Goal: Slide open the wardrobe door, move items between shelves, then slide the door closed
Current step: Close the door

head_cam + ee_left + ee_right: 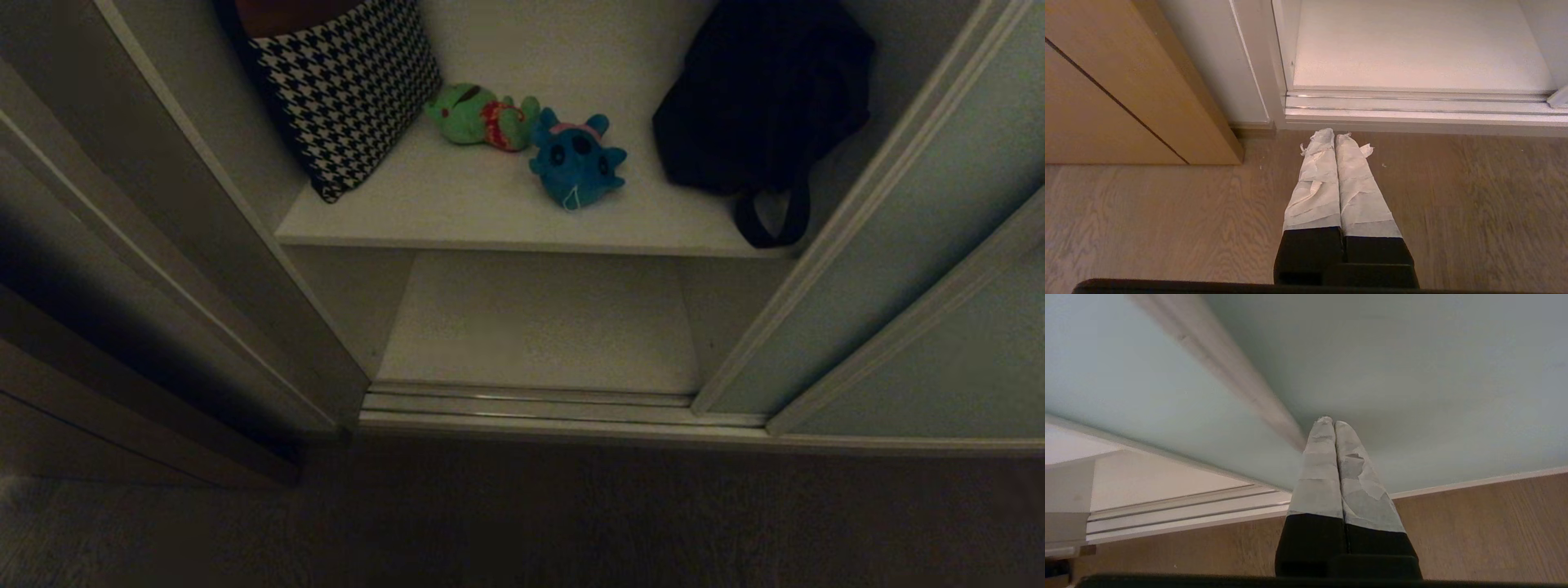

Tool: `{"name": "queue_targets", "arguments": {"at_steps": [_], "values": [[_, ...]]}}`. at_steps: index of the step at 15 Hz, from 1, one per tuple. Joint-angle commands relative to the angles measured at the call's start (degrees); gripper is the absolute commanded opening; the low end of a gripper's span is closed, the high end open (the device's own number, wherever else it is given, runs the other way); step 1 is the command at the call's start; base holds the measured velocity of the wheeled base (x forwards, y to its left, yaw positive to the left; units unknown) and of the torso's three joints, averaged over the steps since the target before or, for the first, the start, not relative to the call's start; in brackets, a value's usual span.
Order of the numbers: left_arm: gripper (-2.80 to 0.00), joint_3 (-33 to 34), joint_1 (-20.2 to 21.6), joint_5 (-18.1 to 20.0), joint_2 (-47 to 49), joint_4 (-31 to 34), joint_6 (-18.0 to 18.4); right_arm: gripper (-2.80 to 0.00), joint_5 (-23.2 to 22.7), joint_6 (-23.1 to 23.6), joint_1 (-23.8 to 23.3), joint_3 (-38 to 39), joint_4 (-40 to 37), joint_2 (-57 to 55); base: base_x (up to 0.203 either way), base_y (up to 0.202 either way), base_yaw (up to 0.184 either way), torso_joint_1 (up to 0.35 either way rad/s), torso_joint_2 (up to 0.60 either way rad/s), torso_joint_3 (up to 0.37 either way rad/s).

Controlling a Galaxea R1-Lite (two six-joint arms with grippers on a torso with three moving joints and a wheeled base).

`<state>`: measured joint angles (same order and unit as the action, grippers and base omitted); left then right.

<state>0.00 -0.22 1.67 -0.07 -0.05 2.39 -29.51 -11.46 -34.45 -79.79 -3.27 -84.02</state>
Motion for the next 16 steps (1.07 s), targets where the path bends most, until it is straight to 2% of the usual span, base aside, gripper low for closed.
{"name": "queue_targets", "arguments": {"at_steps": [1, 9, 14, 16], "values": [[-2.80, 0.0, 0.0, 0.0, 0.1, 0.0, 0.1, -2.80, -0.1, 0.0, 0.0, -0.1, 0.4, -0.6, 0.000, 0.000, 0.000, 0.000, 0.00, 0.000], [-2.80, 0.0, 0.0, 0.0, 0.1, 0.0, 0.1, -2.80, 1.3, 0.0, 5.0, 1.0, 0.6, 1.0, 0.000, 0.000, 0.000, 0.000, 0.00, 0.000], [-2.80, 0.0, 0.0, 0.0, 0.1, 0.0, 0.1, -2.80, 3.3, 0.4, 11.0, 1.0, 0.7, 1.5, 0.000, 0.000, 0.000, 0.000, 0.00, 0.000], [-2.80, 0.0, 0.0, 0.0, 0.1, 0.0, 0.1, -2.80, 4.6, 0.4, 15.0, 1.3, 0.6, 3.1, 0.000, 0.000, 0.000, 0.000, 0.00, 0.000]]}}
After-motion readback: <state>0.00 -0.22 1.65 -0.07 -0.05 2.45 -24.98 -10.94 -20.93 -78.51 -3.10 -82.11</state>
